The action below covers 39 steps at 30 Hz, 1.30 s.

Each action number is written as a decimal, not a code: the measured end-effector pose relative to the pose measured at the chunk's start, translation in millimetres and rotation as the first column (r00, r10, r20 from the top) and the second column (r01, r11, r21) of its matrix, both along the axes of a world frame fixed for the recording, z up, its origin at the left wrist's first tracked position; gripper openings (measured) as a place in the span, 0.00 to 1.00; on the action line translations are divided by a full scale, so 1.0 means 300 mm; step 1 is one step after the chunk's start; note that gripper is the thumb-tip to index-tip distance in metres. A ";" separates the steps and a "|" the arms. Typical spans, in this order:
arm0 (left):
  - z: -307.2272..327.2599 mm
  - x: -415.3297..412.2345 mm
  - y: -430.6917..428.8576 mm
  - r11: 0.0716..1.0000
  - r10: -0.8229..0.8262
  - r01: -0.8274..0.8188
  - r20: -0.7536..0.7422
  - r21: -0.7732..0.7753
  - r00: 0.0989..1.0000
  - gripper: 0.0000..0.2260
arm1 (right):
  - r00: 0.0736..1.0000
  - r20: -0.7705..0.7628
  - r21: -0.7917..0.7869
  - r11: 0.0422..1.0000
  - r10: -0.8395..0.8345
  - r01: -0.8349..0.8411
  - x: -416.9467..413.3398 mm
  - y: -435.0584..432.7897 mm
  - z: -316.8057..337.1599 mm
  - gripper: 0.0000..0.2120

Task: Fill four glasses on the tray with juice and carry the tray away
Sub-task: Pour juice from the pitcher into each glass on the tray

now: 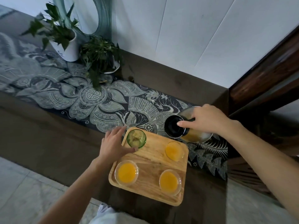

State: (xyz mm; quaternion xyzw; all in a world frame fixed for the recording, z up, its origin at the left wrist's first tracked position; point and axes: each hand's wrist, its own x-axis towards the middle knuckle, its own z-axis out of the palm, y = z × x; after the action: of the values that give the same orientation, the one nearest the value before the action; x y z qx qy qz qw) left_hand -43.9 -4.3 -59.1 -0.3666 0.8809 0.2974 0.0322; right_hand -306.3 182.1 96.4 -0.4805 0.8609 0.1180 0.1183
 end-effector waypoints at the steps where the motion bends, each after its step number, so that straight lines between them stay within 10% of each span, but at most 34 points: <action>1: -0.007 -0.006 -0.001 1.000 -0.028 0.028 0.021 0.000 0.999 0.51 | 0.999 -0.003 0.018 0.999 0.043 -0.043 0.013 -0.048 -0.005 0.33; 13: -0.069 -0.057 0.006 0.995 -0.104 0.104 -0.006 -0.008 0.995 0.44 | 0.959 -0.012 0.252 0.929 0.283 -0.271 0.199 -0.413 -0.130 0.30; 39: -0.127 -0.034 -0.024 0.992 -0.114 0.120 -0.119 0.045 0.986 0.43 | 0.959 -0.200 0.447 0.889 0.202 -0.094 0.411 -0.540 -0.160 0.25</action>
State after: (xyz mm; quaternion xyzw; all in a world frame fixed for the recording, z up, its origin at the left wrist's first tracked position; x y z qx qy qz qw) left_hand -54.1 -11.6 -97.0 -0.2953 0.8933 0.3388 0.0082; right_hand -182.9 19.9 48.5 -0.4889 0.7814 0.3726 0.1070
